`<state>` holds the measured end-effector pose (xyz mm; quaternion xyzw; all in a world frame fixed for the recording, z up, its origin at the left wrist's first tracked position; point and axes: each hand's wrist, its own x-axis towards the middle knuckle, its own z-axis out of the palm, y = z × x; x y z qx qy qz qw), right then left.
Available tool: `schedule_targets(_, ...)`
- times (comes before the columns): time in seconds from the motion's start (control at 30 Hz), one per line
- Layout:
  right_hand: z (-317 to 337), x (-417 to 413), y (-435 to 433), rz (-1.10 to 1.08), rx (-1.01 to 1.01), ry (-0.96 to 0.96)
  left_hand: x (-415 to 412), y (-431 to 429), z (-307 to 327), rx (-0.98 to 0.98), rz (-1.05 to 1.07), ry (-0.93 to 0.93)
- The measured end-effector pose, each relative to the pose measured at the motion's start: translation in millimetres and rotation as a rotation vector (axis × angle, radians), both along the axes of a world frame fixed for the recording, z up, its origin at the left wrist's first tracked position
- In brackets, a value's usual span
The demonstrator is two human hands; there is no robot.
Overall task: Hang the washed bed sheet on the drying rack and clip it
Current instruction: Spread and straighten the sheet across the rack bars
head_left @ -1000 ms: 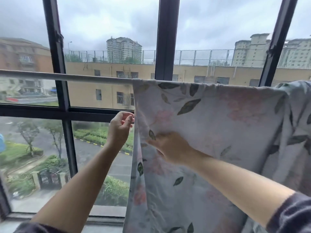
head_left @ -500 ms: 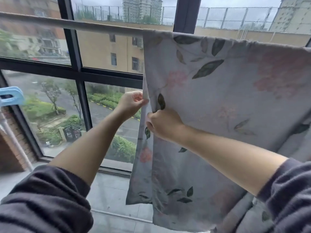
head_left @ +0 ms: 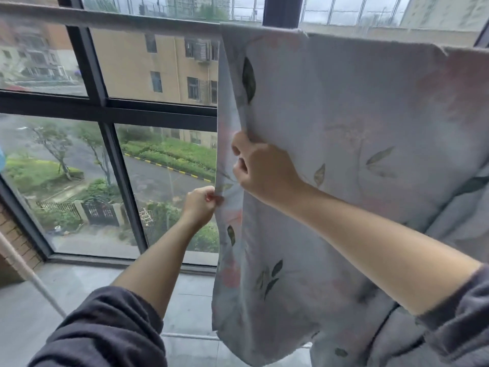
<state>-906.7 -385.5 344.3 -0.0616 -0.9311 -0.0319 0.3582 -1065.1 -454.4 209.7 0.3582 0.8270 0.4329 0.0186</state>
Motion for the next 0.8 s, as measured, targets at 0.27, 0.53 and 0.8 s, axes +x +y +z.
schedule_targets(0.27, -10.5, -15.4, -12.8, -0.007, -0.030, 0.002, -22.9, -5.0, 10.2, -0.090, -0.172, -0.038)
schedule_targets(0.53, 15.7, 6.8, -4.3, 0.016, 0.120, 0.095, -18.9, -21.3, 66.3, 0.206, -0.275, -0.085)
schedule_targets(0.8, 93.1, 17.0, 33.0, -0.187, 0.269, 0.370, 28.6, -29.2, 207.5, 0.699, -0.061, 0.834)
